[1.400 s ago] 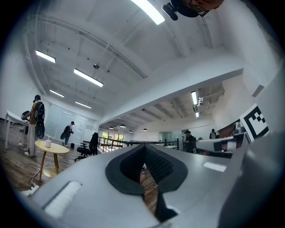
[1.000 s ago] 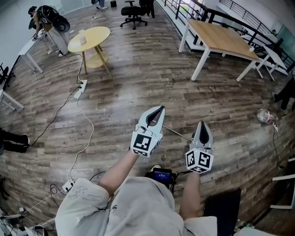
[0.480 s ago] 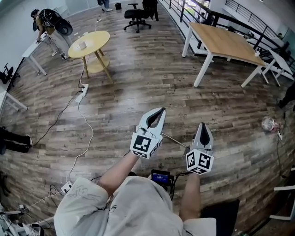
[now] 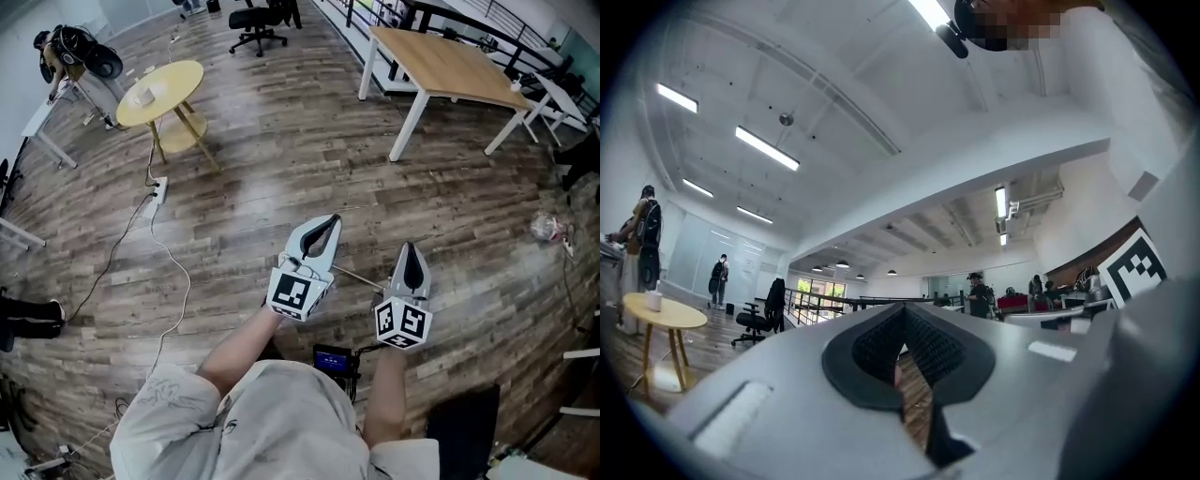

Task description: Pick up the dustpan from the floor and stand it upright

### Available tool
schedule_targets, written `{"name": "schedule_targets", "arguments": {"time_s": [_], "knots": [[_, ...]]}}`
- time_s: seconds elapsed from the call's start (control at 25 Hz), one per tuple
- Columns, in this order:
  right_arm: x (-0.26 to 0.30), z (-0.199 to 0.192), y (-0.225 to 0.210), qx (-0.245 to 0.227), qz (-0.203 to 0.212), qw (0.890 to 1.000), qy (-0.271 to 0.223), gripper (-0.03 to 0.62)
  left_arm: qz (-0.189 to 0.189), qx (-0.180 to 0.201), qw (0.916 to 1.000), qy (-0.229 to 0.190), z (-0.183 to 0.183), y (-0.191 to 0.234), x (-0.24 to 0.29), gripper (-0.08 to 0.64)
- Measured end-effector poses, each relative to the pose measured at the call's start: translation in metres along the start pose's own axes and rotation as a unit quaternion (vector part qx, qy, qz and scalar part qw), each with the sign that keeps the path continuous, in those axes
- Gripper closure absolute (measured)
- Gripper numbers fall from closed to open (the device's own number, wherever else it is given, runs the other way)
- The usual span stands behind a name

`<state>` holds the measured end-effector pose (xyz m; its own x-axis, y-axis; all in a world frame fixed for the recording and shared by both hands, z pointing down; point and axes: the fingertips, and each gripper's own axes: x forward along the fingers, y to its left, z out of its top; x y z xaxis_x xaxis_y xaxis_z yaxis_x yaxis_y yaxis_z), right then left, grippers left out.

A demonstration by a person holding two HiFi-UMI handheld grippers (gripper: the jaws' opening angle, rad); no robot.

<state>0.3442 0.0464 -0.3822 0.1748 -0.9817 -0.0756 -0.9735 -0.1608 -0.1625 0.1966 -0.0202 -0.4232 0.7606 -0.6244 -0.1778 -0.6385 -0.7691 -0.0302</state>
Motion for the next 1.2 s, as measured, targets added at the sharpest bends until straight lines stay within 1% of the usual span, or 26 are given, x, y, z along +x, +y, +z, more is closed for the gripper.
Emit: {"name": "schedule_targets", "arguments": {"time_s": [0.08,0.16,0.32,0.4,0.56,0.72,0.84,0.92,1.0,1.08,1.2], "knots": [[0.046,-0.011,0.047,0.000,-0.006,1.000,0.005,0.584,-0.004,0.005,1.0000,0.002,-0.002,0.068,0.005,0.540],[0.088,-0.021,0.084,-0.005,-0.009,1.000,0.010,0.584,-0.003,0.000,1.0000,0.002,-0.007,0.126,0.013,0.540],[0.151,-0.054,0.135,-0.009,-0.013,1.000,0.014,0.584,0.009,-0.014,0.9999,0.002,-0.033,0.216,0.020,0.540],[0.182,-0.074,0.146,-0.010,-0.013,1.000,0.018,0.584,0.008,-0.013,0.9999,0.004,-0.055,0.248,0.031,0.540],[0.253,-0.123,0.151,-0.012,-0.009,0.999,0.030,0.584,0.012,-0.004,0.9999,0.006,-0.105,0.304,0.070,0.540],[0.307,-0.183,0.147,-0.005,-0.002,0.999,0.049,0.584,0.035,0.013,0.9993,0.001,-0.154,0.347,0.098,0.540],[0.348,-0.230,0.153,-0.003,-0.003,0.998,0.065,0.584,0.043,0.010,0.9990,0.001,-0.195,0.384,0.113,0.540],[0.367,-0.273,0.163,-0.002,-0.004,0.997,0.071,0.584,0.045,0.005,0.9990,0.003,-0.234,0.408,0.110,0.540],[0.379,-0.337,0.171,-0.002,-0.002,0.997,0.073,0.584,0.044,0.001,0.9990,0.001,-0.294,0.427,0.100,0.540],[0.392,-0.422,0.171,-0.003,0.002,0.997,0.076,0.584,0.045,0.002,0.9990,-0.003,-0.373,0.445,0.092,0.540],[0.416,-0.576,0.157,-0.006,0.010,0.997,0.081,0.584,0.049,0.006,0.9987,-0.009,-0.520,0.467,0.086,0.540]]}}
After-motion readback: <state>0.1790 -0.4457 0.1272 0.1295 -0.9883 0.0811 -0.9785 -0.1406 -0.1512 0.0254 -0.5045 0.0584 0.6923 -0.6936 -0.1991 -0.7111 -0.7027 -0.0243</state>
